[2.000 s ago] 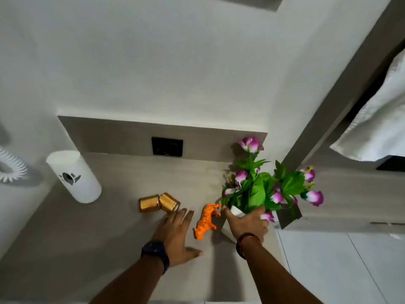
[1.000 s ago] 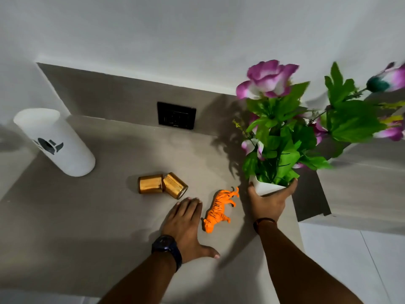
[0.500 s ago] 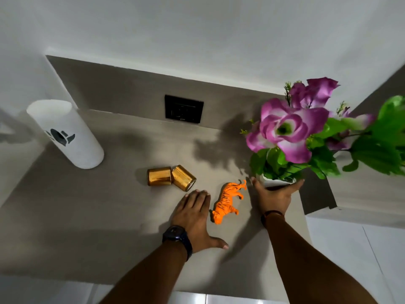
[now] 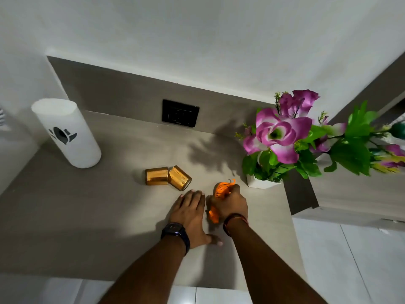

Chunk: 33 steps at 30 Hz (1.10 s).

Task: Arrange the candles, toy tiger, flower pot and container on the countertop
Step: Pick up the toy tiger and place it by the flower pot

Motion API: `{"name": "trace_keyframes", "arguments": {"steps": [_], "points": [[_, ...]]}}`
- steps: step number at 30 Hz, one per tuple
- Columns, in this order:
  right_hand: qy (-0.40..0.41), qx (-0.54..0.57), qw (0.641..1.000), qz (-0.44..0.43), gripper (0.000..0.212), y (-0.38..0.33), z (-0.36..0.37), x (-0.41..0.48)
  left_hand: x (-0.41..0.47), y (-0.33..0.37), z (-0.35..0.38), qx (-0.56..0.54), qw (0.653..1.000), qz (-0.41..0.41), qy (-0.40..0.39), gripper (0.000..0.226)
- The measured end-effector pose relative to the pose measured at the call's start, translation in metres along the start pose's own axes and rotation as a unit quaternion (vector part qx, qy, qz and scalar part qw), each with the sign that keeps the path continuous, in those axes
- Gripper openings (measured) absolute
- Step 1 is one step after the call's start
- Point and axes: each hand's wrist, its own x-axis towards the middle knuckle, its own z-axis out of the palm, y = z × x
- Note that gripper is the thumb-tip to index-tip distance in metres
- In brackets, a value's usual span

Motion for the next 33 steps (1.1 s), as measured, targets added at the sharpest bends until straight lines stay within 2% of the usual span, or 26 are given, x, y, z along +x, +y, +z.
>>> {"name": "trace_keyframes", "arguments": {"steps": [2,4,7,10,16,24,28,30,33], "points": [[-0.012,-0.035,0.999,-0.008,0.058,-0.002,-0.002,0.006,0.000,-0.001,0.002,0.000,1.000,-0.001,0.006,0.141],[-0.005,-0.026,1.000,-0.015,0.052,-0.007,-0.006,0.013,-0.001,-0.003,0.004,-0.001,1.000,0.001,0.009,0.141],[0.025,0.076,0.997,-0.020,0.035,-0.017,-0.011,0.027,-0.001,-0.003,0.007,-0.007,1.000,0.006,0.019,0.142],[0.030,0.159,0.987,-0.014,0.033,-0.027,-0.011,0.040,-0.001,-0.004,0.008,-0.011,1.000,0.008,0.024,0.141],[0.046,0.152,0.986,-0.042,0.048,-0.027,-0.007,0.054,-0.004,-0.004,0.012,-0.006,1.000,-0.017,0.017,0.139],[0.059,0.125,0.990,-0.040,0.038,-0.026,-0.010,0.053,-0.006,-0.004,0.017,0.014,0.999,-0.031,-0.008,0.138],[0.122,0.133,0.983,-0.022,0.044,-0.029,-0.013,0.044,-0.008,-0.004,0.016,0.013,0.999,-0.040,-0.023,0.135],[0.158,0.125,0.978,-0.054,0.044,-0.036,-0.012,0.035,-0.010,-0.005,0.014,0.017,0.999,-0.038,-0.035,0.134],[0.225,0.048,0.965,-0.128,0.052,-0.051,-0.006,0.018,-0.017,-0.010,0.008,0.025,0.999,-0.019,-0.041,0.129]]}}
